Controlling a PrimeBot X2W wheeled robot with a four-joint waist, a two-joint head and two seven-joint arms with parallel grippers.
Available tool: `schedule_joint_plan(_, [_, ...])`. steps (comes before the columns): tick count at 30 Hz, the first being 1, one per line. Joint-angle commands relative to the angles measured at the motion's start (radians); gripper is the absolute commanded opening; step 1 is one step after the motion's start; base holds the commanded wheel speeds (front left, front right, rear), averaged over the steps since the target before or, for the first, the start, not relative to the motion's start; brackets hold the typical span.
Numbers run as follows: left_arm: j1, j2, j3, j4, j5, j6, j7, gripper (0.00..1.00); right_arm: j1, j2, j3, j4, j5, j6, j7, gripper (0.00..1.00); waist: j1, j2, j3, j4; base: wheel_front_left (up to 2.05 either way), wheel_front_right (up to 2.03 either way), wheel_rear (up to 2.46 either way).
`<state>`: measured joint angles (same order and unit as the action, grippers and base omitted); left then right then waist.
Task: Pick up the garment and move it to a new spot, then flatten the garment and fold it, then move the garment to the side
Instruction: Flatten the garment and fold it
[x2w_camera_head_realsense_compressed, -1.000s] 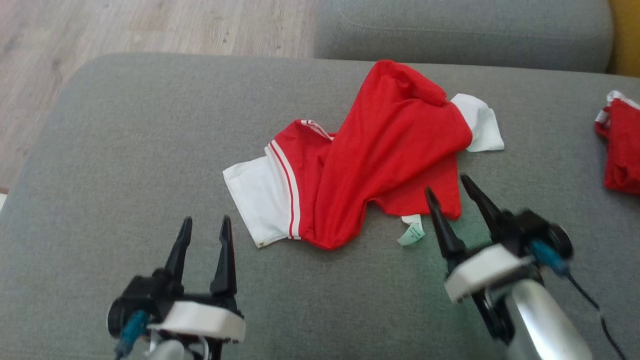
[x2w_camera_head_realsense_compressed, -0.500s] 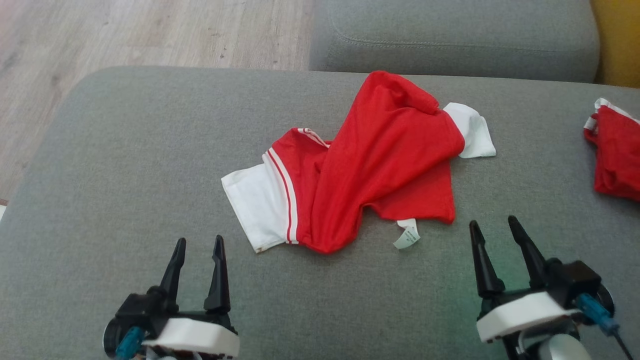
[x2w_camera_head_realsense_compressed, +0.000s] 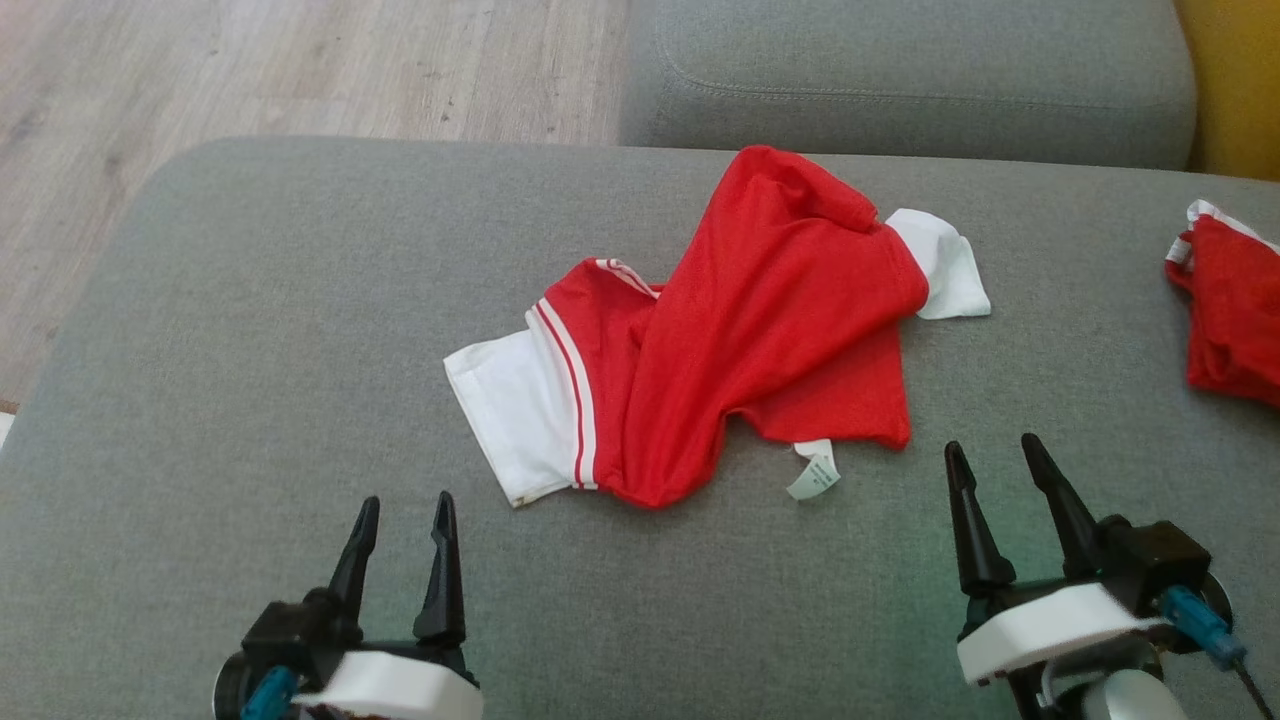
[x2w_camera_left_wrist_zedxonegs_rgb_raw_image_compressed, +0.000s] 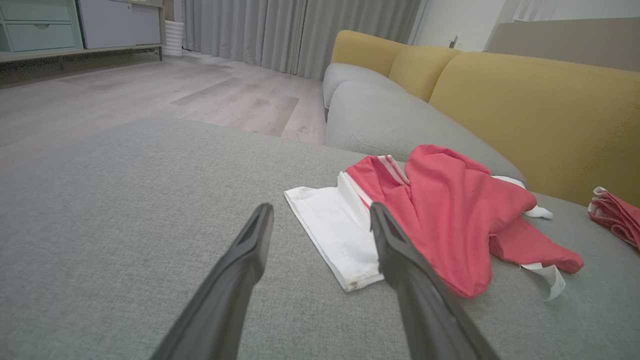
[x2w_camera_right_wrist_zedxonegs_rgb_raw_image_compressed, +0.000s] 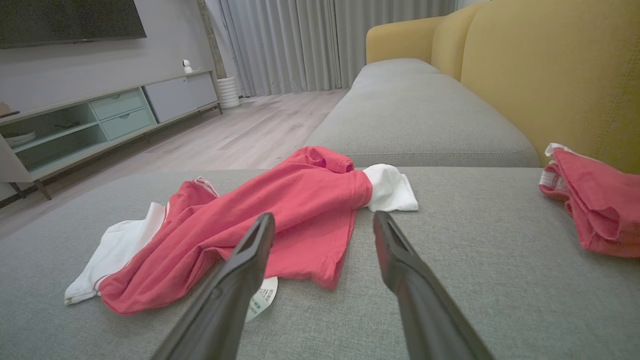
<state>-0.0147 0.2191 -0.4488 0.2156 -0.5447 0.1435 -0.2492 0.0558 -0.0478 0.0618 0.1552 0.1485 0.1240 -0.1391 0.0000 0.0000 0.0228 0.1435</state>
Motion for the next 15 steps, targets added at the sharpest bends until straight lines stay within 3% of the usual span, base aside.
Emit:
schedule_joint_plan(1, [-0.032, 0.004, 0.043, -0.023, 0.007, -0.004, -0.012, 1.00, -0.012, -0.002, 0.026, -0.037, 0.005, 0.007, -0.002, 1.00, 0.0000, 0.0000, 0.000, 0.001, 0.00, 0.00, 0.00])
schedule_joint_plan(9, [-0.039, 0.010, 0.049, -0.021, 0.012, -0.005, -0.012, 1.00, -0.012, -0.002, 0.031, -0.034, 0.004, 0.007, -0.001, 1.00, 0.0000, 0.0000, 0.012, -0.002, 0.00, 0.00, 0.00])
schedule_joint_plan(15, [-0.135, 0.031, 0.053, -0.009, 0.019, -0.009, 0.038, 1.00, -0.035, -0.002, 0.036, -0.049, -0.011, 0.007, 0.009, 1.00, 0.0000, 0.0000, 0.063, -0.005, 0.00, 0.00, 0.00])
